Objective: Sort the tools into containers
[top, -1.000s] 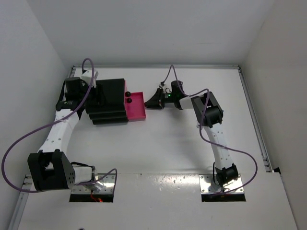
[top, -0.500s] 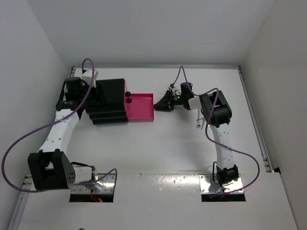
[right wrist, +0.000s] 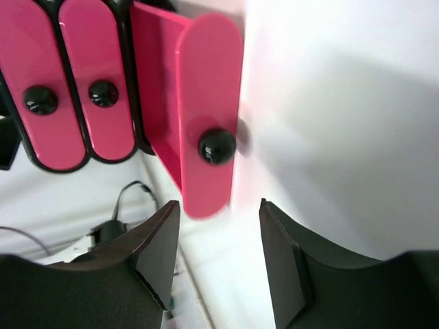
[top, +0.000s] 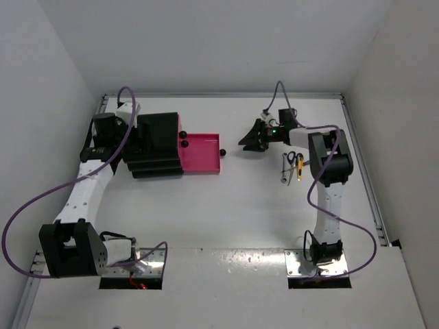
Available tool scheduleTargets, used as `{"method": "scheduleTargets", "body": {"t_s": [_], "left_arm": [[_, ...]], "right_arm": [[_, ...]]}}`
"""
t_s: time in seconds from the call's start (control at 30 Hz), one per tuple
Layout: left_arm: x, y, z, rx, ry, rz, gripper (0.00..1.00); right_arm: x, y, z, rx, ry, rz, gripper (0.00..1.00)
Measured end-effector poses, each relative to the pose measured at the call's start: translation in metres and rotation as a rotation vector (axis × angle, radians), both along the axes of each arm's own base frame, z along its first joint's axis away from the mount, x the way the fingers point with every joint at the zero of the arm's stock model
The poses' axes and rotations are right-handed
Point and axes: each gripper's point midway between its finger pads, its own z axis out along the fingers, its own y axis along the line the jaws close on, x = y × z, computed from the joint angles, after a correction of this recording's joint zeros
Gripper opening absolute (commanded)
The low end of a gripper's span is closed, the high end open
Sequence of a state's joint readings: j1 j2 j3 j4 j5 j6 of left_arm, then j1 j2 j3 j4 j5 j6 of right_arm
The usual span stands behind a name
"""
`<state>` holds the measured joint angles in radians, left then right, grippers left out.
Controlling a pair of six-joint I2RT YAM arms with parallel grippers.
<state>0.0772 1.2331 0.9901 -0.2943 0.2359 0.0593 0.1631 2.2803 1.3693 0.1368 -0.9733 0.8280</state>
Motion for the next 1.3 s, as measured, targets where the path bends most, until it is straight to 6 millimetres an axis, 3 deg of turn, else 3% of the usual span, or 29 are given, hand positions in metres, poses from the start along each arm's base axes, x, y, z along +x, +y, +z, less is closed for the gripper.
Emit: {"method": "scheduleTargets", "body": {"t_s": [0.23,0.33,0.43,0.5,0.63,0.73,0.87,0.97,1.07,1.23,1.3], "left_arm": [[-0.012,-0.005,0.008,0.041,-0.022,0.002,0.88],[-0.014,-0.01,0.019,0.063,-0.046,-0.013,0.89],[-0.01,-0.011,0.048,0.088,-0.092,-0.029,0.91],[-0.007,-0.012,0.079,0.1,-0.148,-0.046,0.91],[-0.005,-0.018,0.135,0.116,-0.264,-0.083,0.91],[-0.007,-0.02,0.142,0.117,-0.277,-0.095,0.91],[-0.011,-0.022,0.131,0.112,-0.232,-0.107,0.91],[-0.013,-0.022,0.126,0.11,-0.212,-0.107,0.91],[-0.012,-0.022,0.124,0.109,-0.207,-0.107,0.91],[-0.012,-0.021,0.123,0.111,-0.204,-0.104,0.92],[-0.011,-0.021,0.123,0.112,-0.203,-0.102,0.92]], "right_arm": [[0.017,-0.099,0.056,-0.263,-0.244,-0.078,0.45],[0.007,-0.127,0.078,-0.408,-0.362,-0.061,0.42],[-0.008,-0.151,0.086,-0.544,-0.468,0.009,0.4],[-0.017,-0.171,0.083,-0.625,-0.53,0.088,0.4],[-0.042,-0.226,0.057,-0.73,-0.519,0.234,0.38],[-0.047,-0.275,0.04,-0.79,-0.524,0.319,0.38],[-0.053,-0.322,0.032,-0.841,-0.531,0.383,0.35],[-0.039,-0.34,0.037,-0.85,-0.542,0.423,0.38],[-0.036,-0.335,0.034,-0.834,-0.562,0.458,0.38],[-0.073,-0.318,0.011,-0.797,-0.585,0.587,0.33],[-0.083,-0.315,0.009,-0.785,-0.628,0.666,0.39]]}}
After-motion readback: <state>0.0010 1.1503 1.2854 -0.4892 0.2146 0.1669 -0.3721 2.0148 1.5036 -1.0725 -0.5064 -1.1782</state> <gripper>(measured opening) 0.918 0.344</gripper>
